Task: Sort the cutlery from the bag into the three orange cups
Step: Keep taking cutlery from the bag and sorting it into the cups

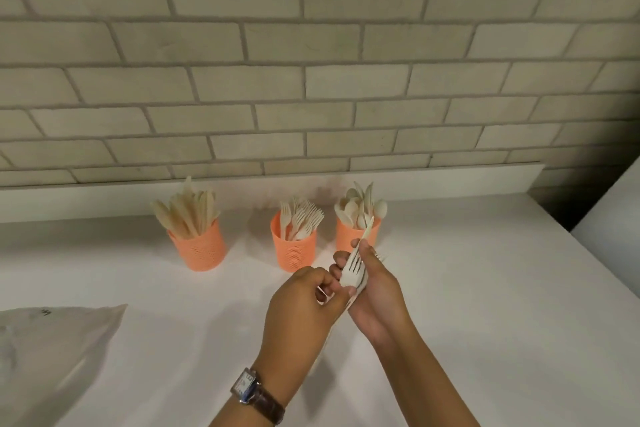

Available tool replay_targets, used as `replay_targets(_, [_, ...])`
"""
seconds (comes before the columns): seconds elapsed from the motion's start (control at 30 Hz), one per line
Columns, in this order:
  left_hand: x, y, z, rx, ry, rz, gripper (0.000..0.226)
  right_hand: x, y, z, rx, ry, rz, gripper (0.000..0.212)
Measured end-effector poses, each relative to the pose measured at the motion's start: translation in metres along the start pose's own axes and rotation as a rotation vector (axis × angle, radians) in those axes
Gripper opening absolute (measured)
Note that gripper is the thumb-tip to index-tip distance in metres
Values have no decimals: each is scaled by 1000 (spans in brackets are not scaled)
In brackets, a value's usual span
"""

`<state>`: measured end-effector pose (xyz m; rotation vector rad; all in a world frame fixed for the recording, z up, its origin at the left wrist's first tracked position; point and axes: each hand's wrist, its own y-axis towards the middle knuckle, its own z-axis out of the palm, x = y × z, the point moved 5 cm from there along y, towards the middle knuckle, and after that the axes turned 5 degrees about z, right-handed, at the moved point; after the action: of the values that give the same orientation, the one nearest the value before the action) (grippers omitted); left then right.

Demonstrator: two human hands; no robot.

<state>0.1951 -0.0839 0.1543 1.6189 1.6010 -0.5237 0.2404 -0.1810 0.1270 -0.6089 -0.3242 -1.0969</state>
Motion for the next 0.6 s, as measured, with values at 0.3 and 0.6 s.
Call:
replay_targets(0.3, [5,1,-3,-45,-72,-77,11,-1,1,4,-5,13,-41,13])
replay_targets(0.6, [10,5,4,11,-207,-30,18,3,7,-12,-141,125,-133,15])
